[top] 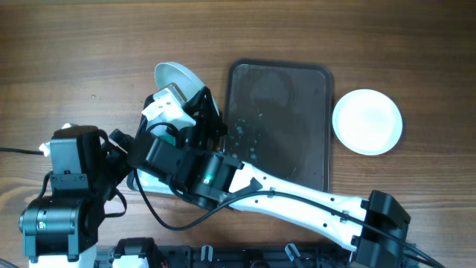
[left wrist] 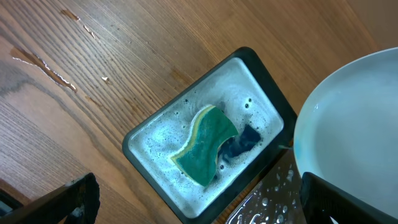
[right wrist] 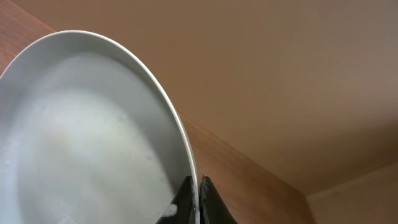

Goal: Clean dirty plates on tray and stack at the side
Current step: 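Tilt the plate over the basin with the right gripper to drain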

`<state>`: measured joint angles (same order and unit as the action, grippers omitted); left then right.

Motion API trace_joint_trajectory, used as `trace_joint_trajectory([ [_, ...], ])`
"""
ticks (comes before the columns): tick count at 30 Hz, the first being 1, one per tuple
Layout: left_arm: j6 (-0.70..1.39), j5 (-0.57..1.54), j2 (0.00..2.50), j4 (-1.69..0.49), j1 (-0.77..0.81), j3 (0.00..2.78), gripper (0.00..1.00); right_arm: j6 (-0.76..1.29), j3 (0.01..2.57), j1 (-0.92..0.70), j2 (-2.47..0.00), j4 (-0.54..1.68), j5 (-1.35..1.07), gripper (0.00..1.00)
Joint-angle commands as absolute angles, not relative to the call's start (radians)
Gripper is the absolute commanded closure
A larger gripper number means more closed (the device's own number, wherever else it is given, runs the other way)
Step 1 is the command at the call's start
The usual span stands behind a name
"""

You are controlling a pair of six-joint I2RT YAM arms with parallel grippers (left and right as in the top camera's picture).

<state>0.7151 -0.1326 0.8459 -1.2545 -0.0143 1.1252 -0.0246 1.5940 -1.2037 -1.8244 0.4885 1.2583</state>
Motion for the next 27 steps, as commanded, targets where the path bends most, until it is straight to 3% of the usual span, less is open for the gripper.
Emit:
trace_joint_trajectory([
  [1,0.71,-0.124,0.846,-1.254,-0.022,1.139,0.0,-0.027,1.623,-1.205,-1.816,0.482,1.29,0.96],
  [9,0.71,-0.124,0.846,-1.254,-0.022,1.139,0.0,-0.015,1.623,-1.2,-1.816,0.483,1.254,0.96],
  [13,0.71,-0.124,0.846,-1.254,-0.022,1.139,0.0,0.114,1.62,-1.147,-1.816,0.544,0.932,0.95],
  [17,0.71,-0.124,0.846,-1.254,-0.022,1.139,0.0,0.273,1.62,-1.074,-1.814,0.58,0.982,0.96],
  [19,0.71,-0.124,0.846,-1.254,-0.022,1.139,0.0,0.193,1.62,-1.054,-1.813,0.591,0.814,0.96],
  [21,0.71,-0.124,0.846,-1.254,-0.022,1.139,0.0,0.145,1.62,-1.051,-1.813,0.619,0.909,0.96],
  [23,0.71,-0.124,0.846,-1.254,-0.022,1.139,0.0,0.263,1.62,-1.052,-1.811,0.632,0.965,0.96],
  [25,0.71,-0.124,0.846,-1.254,-0.022,1.139,0.0,0.075,1.62,-1.074,-1.81,0.627,0.802,0.96],
  [27,0.71,-0.124,0.846,-1.254,-0.022,1.139,0.0,0.042,1.616,-1.09,-1.811,0.63,0.936,0.96],
])
